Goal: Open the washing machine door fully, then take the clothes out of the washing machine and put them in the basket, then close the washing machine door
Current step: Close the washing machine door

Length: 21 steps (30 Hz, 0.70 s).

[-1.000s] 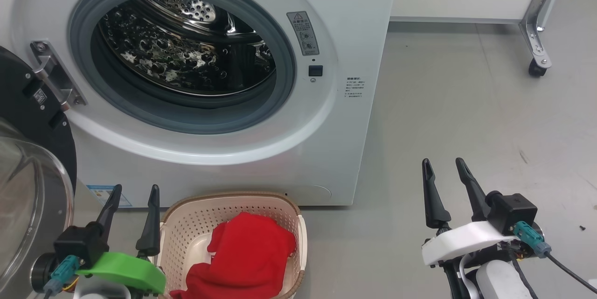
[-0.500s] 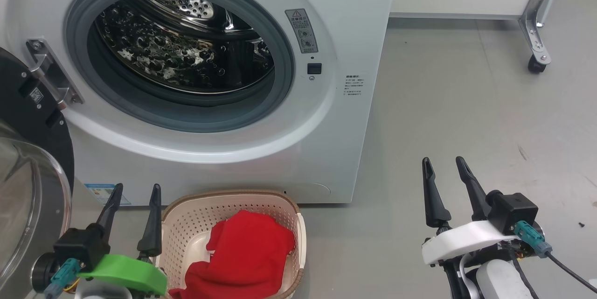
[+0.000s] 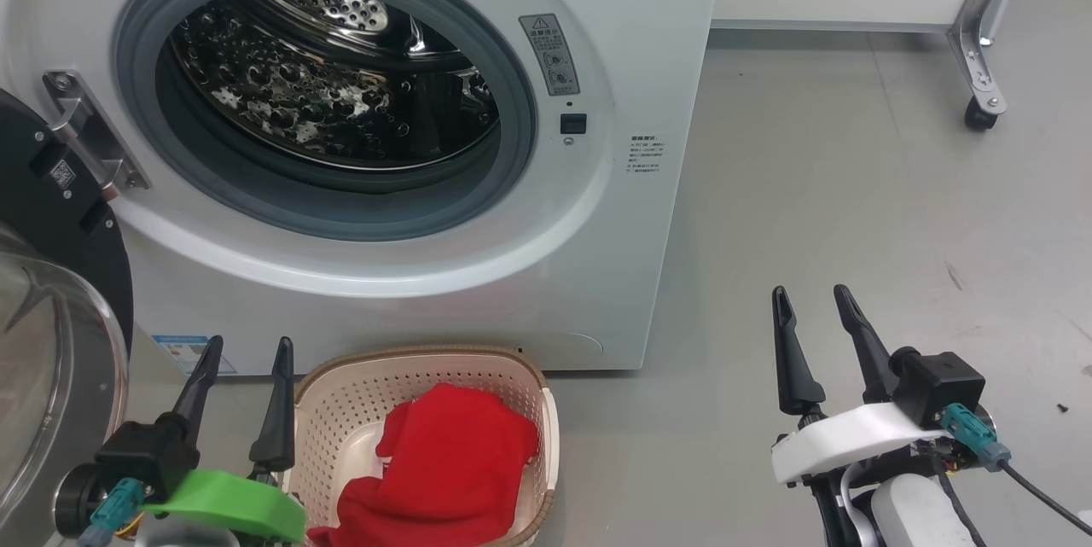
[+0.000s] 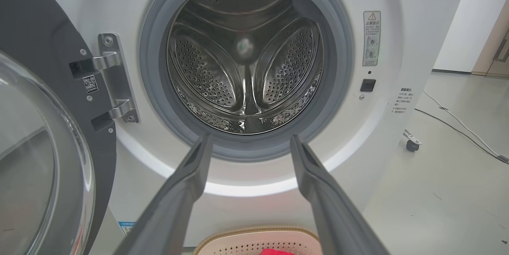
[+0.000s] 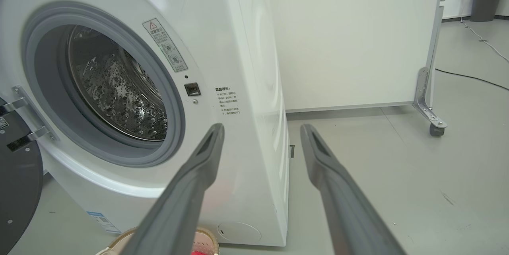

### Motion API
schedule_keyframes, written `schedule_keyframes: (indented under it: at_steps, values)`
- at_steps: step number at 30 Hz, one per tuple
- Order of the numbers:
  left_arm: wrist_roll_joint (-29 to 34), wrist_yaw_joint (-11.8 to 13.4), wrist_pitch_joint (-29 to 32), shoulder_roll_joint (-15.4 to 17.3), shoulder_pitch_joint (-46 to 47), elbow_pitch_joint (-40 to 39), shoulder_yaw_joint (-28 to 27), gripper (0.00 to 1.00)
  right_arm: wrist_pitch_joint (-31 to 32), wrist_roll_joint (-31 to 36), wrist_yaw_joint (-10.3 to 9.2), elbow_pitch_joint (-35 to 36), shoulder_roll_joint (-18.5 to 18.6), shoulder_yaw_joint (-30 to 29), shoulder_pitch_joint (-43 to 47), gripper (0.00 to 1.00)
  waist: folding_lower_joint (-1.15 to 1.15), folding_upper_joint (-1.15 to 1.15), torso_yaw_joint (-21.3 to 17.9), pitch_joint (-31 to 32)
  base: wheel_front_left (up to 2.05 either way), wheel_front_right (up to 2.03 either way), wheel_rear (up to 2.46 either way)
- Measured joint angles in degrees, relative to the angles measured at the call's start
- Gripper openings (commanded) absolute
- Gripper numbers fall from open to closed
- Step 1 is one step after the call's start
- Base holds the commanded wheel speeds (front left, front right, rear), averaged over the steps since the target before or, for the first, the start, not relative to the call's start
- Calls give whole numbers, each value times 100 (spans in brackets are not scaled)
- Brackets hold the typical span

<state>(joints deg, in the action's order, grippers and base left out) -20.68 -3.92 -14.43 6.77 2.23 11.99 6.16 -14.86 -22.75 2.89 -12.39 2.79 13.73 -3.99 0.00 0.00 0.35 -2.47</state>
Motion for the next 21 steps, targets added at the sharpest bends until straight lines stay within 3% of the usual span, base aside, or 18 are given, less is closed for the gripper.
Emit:
schedule_keyframes:
  at_steps: [21]
  values:
    - [122,-46,0,-38,-110,-124,-51,100,0,-53,0,8,0,9,0,100,0,0,-30,-37,-2,2,0]
